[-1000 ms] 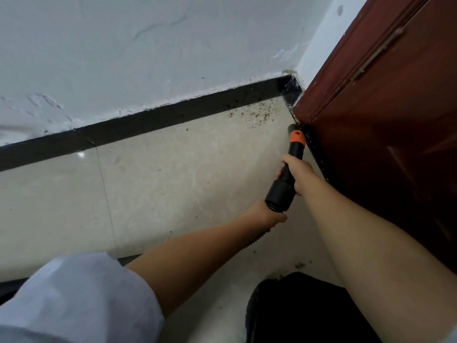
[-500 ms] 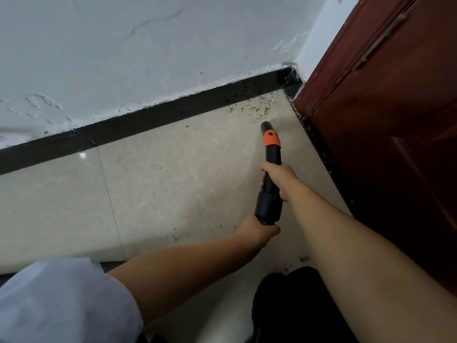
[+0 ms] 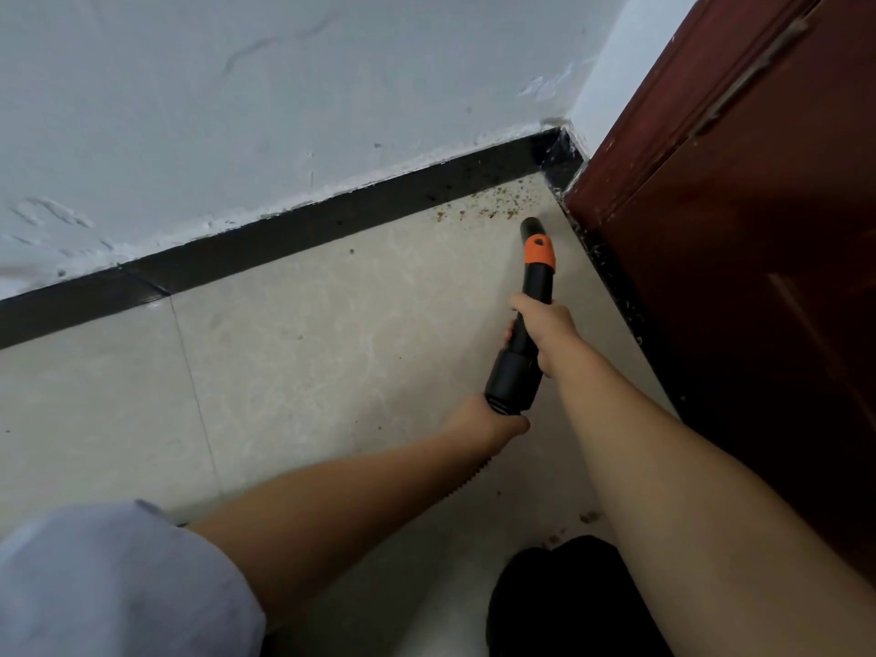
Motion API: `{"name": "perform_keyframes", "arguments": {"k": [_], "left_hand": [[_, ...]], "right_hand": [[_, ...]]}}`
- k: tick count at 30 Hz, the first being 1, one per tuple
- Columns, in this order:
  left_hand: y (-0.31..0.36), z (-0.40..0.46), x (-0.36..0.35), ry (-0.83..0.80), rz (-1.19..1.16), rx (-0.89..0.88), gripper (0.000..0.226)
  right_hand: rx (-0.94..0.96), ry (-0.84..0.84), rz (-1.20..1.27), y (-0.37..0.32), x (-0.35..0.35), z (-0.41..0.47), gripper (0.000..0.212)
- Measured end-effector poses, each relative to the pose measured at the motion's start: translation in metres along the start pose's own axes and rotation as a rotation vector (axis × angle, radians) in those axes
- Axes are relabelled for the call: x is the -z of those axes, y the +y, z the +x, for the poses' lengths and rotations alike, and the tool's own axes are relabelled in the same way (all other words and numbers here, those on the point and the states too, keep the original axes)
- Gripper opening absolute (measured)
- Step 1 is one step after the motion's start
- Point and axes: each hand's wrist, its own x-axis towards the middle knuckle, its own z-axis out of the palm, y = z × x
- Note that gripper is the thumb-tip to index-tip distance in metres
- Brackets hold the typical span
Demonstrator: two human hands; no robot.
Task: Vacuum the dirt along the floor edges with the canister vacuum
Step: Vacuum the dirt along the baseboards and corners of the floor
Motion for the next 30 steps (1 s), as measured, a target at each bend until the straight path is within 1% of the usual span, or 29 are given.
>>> {"name": "perform_keyframes", "arguments": {"k": [3, 7, 10, 13, 16, 19, 23, 27, 29, 30], "left_hand": [[0.017, 0.01, 0.001, -0.021, -0.005, -0.034, 0.022], [0.031, 0.017, -0.001, -0.03, 0.02, -0.063, 0.021], [0.031, 0.019, -0.002, -0.022, 0.008, -0.058, 0.02], [0.024, 0.016, -0.005, 0.006, -0.012, -0.052, 0.019], [0.011, 0.007, -0.007, 0.04, -0.024, -0.046, 0.018], [-0.001, -0.002, -0.004, 0.041, -0.031, -0.04, 0.013], [-0.016, -0.013, -0.002, 0.069, -0.049, -0.021, 0.021], [-0.028, -0.02, 0.007, 0.127, -0.094, -0.018, 0.015], [-0.029, -0.02, 0.013, 0.14, -0.112, -0.021, 0.01], [-0.029, -0.018, 0.016, 0.147, -0.115, -0.022, 0.011]], "right_hand": [[0.002, 0.029, 0.017, -0.013, 0.005, 0.012, 0.013], [-0.013, 0.027, 0.019, -0.023, 0.01, 0.024, 0.016], [-0.023, 0.024, 0.011, -0.025, 0.01, 0.026, 0.015], [-0.018, -0.015, -0.017, -0.023, 0.005, 0.021, 0.011], [-0.015, -0.068, -0.072, -0.016, -0.004, 0.011, 0.011], [-0.007, -0.1, -0.11, -0.006, -0.011, 0.001, 0.012], [0.012, -0.155, -0.185, 0.004, -0.023, -0.012, 0.012], [0.024, -0.204, -0.245, 0.008, -0.041, -0.022, 0.012], [0.019, -0.213, -0.236, 0.007, -0.047, -0.022, 0.011], [0.015, -0.212, -0.223, 0.007, -0.049, -0.021, 0.011]]}}
